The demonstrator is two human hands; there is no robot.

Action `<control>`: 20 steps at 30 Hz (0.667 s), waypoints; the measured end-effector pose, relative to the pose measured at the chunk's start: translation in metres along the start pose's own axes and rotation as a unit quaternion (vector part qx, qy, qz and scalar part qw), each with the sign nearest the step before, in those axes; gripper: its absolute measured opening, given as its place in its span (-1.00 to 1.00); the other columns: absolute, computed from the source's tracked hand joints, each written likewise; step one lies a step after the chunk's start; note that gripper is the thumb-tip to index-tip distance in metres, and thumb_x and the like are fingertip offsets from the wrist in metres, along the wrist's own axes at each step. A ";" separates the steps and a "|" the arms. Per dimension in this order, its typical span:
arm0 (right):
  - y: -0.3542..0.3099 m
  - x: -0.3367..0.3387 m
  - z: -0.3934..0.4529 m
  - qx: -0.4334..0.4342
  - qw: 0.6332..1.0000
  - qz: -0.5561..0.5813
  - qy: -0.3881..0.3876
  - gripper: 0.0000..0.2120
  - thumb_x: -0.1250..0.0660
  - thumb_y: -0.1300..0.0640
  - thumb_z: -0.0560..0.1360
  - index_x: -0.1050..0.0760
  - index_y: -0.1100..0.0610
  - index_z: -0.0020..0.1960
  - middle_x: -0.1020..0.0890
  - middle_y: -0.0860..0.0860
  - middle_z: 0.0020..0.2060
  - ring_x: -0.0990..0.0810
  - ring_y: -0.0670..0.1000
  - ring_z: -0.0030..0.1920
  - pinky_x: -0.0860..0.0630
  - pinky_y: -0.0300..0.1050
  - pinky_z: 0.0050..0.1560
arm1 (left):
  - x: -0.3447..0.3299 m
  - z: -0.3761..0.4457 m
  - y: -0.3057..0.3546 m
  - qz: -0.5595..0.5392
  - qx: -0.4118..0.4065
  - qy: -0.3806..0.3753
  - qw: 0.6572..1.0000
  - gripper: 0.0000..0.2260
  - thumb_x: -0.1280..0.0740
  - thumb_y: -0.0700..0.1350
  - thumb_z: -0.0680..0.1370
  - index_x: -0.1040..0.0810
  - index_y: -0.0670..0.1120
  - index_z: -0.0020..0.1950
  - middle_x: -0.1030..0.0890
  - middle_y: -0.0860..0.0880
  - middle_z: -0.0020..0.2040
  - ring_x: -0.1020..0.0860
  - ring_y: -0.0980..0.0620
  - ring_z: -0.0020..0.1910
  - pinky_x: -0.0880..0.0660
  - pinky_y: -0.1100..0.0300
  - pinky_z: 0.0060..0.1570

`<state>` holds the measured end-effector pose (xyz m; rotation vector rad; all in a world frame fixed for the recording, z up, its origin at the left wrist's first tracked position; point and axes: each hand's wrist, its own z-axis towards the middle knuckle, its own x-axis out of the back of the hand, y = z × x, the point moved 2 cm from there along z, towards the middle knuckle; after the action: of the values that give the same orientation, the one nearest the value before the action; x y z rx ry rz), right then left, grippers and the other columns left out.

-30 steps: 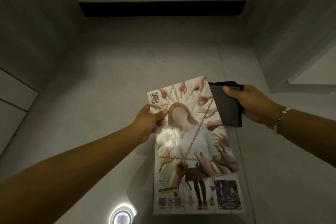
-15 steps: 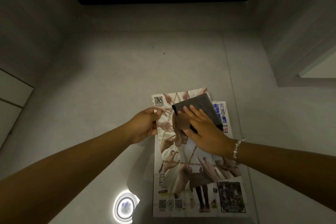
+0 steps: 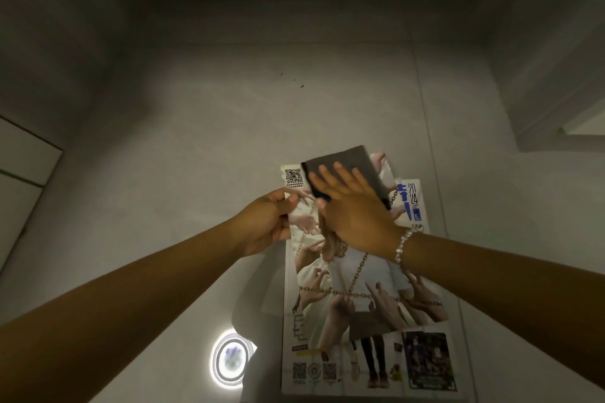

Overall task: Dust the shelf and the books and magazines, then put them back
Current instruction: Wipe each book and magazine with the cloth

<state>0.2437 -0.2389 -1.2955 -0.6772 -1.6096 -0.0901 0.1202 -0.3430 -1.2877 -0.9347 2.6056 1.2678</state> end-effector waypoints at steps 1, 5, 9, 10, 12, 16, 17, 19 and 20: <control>-0.006 -0.004 0.001 0.017 1.000 0.008 -0.003 -0.48 0.22 -0.17 0.59 0.14 -0.11 0.53 0.09 -0.16 0.51 0.22 -0.11 0.50 0.39 -0.16 0.42 | 0.001 0.000 -0.001 -0.005 0.001 -0.009 1.000 -0.81 -0.10 -0.18 0.66 -0.50 -0.15 0.08 -0.66 -0.15 -0.08 -0.67 -0.04 -0.19 -0.63 0.10 -0.20; 0.005 0.006 -0.001 0.102 0.994 0.048 -0.015 -0.46 0.24 -0.21 0.55 0.09 -0.14 0.51 0.04 -0.20 0.49 0.19 -0.18 0.48 0.35 -0.22 0.43 | 0.002 0.000 -0.001 -0.007 0.003 -0.036 0.999 -0.81 -0.11 -0.15 0.66 -0.49 -0.15 0.14 -0.65 -0.17 -0.03 -0.66 -0.07 -0.13 -0.63 0.08 -0.11; 0.015 0.014 0.010 0.032 0.999 0.019 0.008 -0.49 0.23 -0.21 0.58 0.03 -0.15 0.52 -0.03 -0.16 0.52 0.15 -0.10 0.52 0.33 -0.17 0.42 | 0.002 0.001 -0.001 0.001 0.000 -0.025 1.000 -0.81 -0.10 -0.17 0.66 -0.50 -0.13 0.05 -0.65 -0.15 -0.10 -0.65 -0.05 -0.20 -0.63 0.09 -0.16; 0.009 0.014 0.014 0.015 0.999 0.029 0.000 -0.53 0.17 -0.16 0.62 0.02 -0.15 0.52 -0.02 -0.15 0.53 0.15 -0.08 0.52 0.34 -0.16 0.41 | 0.002 0.001 -0.001 0.003 0.000 -0.024 1.000 -0.82 -0.11 -0.17 0.66 -0.50 -0.13 0.06 -0.65 -0.15 -0.09 -0.65 -0.06 -0.20 -0.63 0.09 -0.17; -0.005 0.015 0.021 0.023 0.997 0.067 -0.029 -0.56 0.10 -0.09 0.65 0.00 -0.15 0.52 -0.01 -0.15 0.53 0.17 -0.07 0.52 0.35 -0.13 0.43 | 0.004 0.001 -0.001 0.009 0.003 -0.025 1.000 -0.82 -0.12 -0.16 0.66 -0.50 -0.12 0.10 -0.65 -0.17 -0.06 -0.65 -0.06 -0.18 -0.62 0.10 -0.19; -0.010 0.019 0.023 0.097 0.990 0.079 -0.069 -0.57 0.09 -0.07 0.65 -0.02 -0.18 0.51 0.00 -0.18 0.52 0.17 -0.10 0.52 0.30 -0.14 0.46 | 0.005 0.001 -0.003 0.021 0.004 -0.036 0.999 -0.79 -0.13 -0.13 0.65 -0.48 -0.15 0.22 -0.64 -0.18 0.05 -0.65 -0.07 -0.07 -0.62 0.07 -0.05; -0.005 0.018 0.019 0.113 0.989 0.065 -0.068 -0.57 0.10 -0.10 0.64 -0.01 -0.19 0.51 0.00 -0.18 0.52 0.17 -0.11 0.52 0.29 -0.14 0.46 | 0.005 0.001 -0.003 0.019 0.004 -0.035 0.999 -0.79 -0.13 -0.14 0.65 -0.48 -0.14 0.21 -0.64 -0.17 0.04 -0.65 -0.07 -0.08 -0.62 0.06 -0.04; 0.011 0.017 0.011 0.126 0.990 0.029 -0.049 -0.52 0.20 -0.19 0.59 0.00 -0.20 0.50 -0.02 -0.19 0.51 0.14 -0.12 0.51 0.28 -0.13 0.45 | 0.003 0.001 -0.003 0.008 0.003 -0.032 0.999 -0.82 -0.13 -0.15 0.65 -0.49 -0.13 0.15 -0.65 -0.16 -0.02 -0.66 -0.06 -0.13 -0.61 0.05 -0.06; 0.022 0.018 0.008 0.114 0.993 0.009 -0.038 -0.48 0.23 -0.20 0.56 -0.01 -0.20 0.50 -0.04 -0.18 0.51 0.13 -0.11 0.51 0.29 -0.14 0.44 | 0.003 0.001 -0.003 0.003 0.001 -0.030 1.000 -0.82 -0.12 -0.16 0.65 -0.50 -0.13 0.10 -0.65 -0.16 -0.06 -0.66 -0.06 -0.17 -0.61 0.05 -0.09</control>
<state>0.2474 -0.2108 -1.2874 -0.5231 -1.6559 0.1333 0.1195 -0.3451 -1.2908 -0.8741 2.5656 1.2748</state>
